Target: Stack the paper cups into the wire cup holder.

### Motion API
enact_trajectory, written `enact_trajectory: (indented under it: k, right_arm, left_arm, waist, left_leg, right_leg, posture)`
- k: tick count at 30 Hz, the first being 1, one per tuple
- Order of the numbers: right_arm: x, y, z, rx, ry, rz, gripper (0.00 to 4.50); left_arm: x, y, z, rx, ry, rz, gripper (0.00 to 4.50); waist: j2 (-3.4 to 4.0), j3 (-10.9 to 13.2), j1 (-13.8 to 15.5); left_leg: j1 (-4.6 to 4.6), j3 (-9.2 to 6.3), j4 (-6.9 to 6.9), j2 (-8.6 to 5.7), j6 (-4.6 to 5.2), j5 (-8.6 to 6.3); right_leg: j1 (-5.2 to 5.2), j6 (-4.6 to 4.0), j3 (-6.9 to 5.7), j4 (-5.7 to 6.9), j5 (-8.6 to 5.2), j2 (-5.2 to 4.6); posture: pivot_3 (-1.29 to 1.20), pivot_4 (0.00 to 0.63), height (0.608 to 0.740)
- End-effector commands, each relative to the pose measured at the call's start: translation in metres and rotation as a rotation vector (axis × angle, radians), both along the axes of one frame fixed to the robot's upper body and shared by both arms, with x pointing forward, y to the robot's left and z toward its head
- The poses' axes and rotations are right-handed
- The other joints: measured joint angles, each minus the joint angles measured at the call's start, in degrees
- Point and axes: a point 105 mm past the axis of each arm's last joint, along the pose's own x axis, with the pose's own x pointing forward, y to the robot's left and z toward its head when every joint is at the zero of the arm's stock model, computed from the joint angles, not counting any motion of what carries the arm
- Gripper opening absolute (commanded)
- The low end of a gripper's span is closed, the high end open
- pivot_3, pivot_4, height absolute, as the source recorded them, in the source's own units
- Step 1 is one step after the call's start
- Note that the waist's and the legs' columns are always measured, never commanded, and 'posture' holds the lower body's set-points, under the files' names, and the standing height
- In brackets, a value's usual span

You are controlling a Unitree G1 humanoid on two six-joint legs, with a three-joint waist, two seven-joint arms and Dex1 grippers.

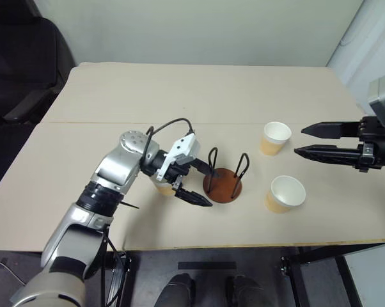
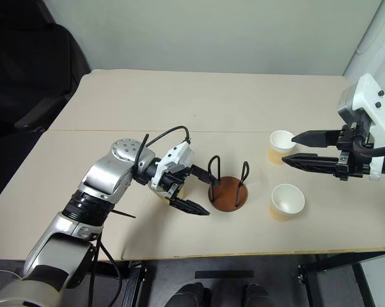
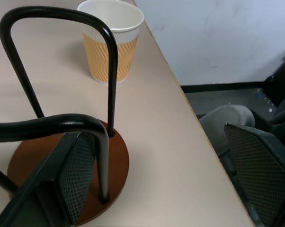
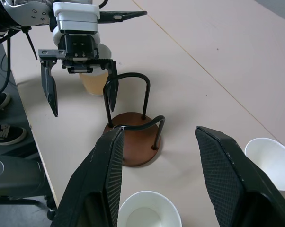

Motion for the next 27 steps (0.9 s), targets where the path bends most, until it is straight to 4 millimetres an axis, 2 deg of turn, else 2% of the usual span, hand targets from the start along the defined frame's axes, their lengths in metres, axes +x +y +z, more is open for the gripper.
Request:
enact_trajectory:
  k: [1, 10, 27]
  right_arm:
    - [-0.001, 0.000, 0.009, -0.014, -0.051, 0.000, 2.38]
    - [0.001, 0.003, 0.008, -0.017, -0.060, 0.011, 2.38]
    - [0.010, 0.001, 0.002, -0.050, -0.059, -0.002, 2.38]
  left_arm:
    - [0.008, 0.003, 0.011, 0.002, -0.088, 0.007, 4.48]
    - [0.020, 0.007, 0.019, -0.004, -0.160, 0.040, 4.48]
    - [0.026, 0.022, 0.032, 0.005, -0.195, 0.066, 4.48]
  waist:
    - [0.00, 0.0, 0.0]
    - [0.00, 0.0, 0.0]
    - [0.00, 0.0, 0.0]
  left_leg:
    - [0.00, 0.00, 0.00, 0.00, 0.00, 0.00]
    - [0.00, 0.00, 0.00, 0.00, 0.03, -0.02]
    - [-0.01, 0.00, -0.01, 0.00, 0.04, -0.02]
  right_leg:
    - [0.00, 0.00, 0.00, 0.00, 0.00, 0.00]
    - [0.00, 0.00, 0.00, 0.00, 0.00, 0.00]
    - [0.00, 0.00, 0.00, -0.01, 0.00, 0.00]
  posture:
    - [0.00, 0.150, 0.740]
    - [0.00, 0.150, 0.740]
    - [0.00, 0.150, 0.740]
